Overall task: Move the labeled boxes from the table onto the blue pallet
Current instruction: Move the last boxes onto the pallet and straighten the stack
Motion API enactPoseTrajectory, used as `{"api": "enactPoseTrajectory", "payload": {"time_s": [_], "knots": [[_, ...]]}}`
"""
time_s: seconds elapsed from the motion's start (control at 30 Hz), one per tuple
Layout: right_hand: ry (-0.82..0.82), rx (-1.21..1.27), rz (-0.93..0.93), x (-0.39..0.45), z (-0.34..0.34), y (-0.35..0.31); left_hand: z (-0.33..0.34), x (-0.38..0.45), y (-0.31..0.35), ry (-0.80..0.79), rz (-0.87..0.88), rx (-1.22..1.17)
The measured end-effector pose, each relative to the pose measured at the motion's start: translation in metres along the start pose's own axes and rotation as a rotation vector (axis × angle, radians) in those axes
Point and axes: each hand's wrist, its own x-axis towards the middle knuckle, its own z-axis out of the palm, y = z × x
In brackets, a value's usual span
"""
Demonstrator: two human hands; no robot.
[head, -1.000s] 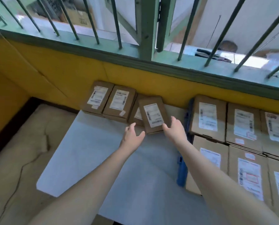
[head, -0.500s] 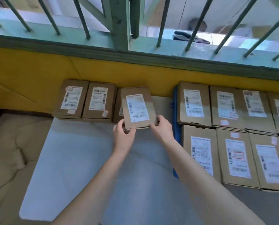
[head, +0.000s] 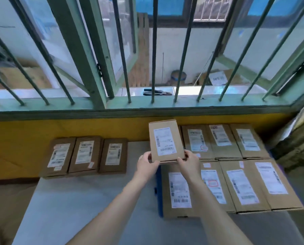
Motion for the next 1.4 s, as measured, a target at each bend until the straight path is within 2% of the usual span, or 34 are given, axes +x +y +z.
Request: {"api": "enactPoseTrajectory", "payload": {"time_s": [0.23, 0.43, 0.53, 0.6, 0.67, 0.77, 0.87, 0.93, 1.07, 1.17, 1.3, 1.4], "knots": [[-0.020, 0.093, 0.141, 0.024, -0.006, 0.016, 0.021, 0.033, 0.019, -0.033, -0.019, 0.123], [-0.050, 0.103, 0.218, 0.039, -0.004, 0.028, 0.030, 0.050, 0.027, -0.126, -0.112, 0.196], [-0.069, 0.130, 0.268, 0.037, -0.002, 0.034, 0.033, 0.046, 0.022, -0.187, -0.101, 0.166], [-0.002, 0.142, 0.303, 0.031, -0.002, 0.030, 0.029, 0.046, 0.013, -0.182, -0.116, 0.154], [0.117, 0.068, 0.286, 0.023, 0.001, 0.025, 0.017, 0.047, 0.002, -0.132, -0.142, 0.187], [0.178, -0.001, 0.105, 0.011, 0.017, 0.004, -0.012, 0.048, -0.020, -0.008, -0.185, 0.188], [0.092, 0.007, -0.097, 0.005, 0.054, -0.025, -0.047, 0.049, -0.048, 0.116, -0.259, 0.196], [-0.037, 0.013, -0.135, 0.004, 0.087, -0.042, -0.067, 0.053, -0.069, 0.163, -0.318, 0.181], [-0.294, -0.064, -0.045, 0.009, 0.152, -0.055, -0.096, 0.069, -0.115, 0.208, -0.372, 0.139], [-0.450, -0.107, 0.027, 0.017, 0.196, -0.053, -0.109, 0.085, -0.146, 0.145, -0.415, 0.176], [-0.568, -0.087, 0.153, 0.028, 0.238, -0.044, -0.108, 0.100, -0.179, 0.066, -0.408, 0.183], [-0.590, -0.021, 0.255, 0.031, 0.256, -0.040, -0.106, 0.105, -0.188, 0.102, -0.413, 0.238]]}}
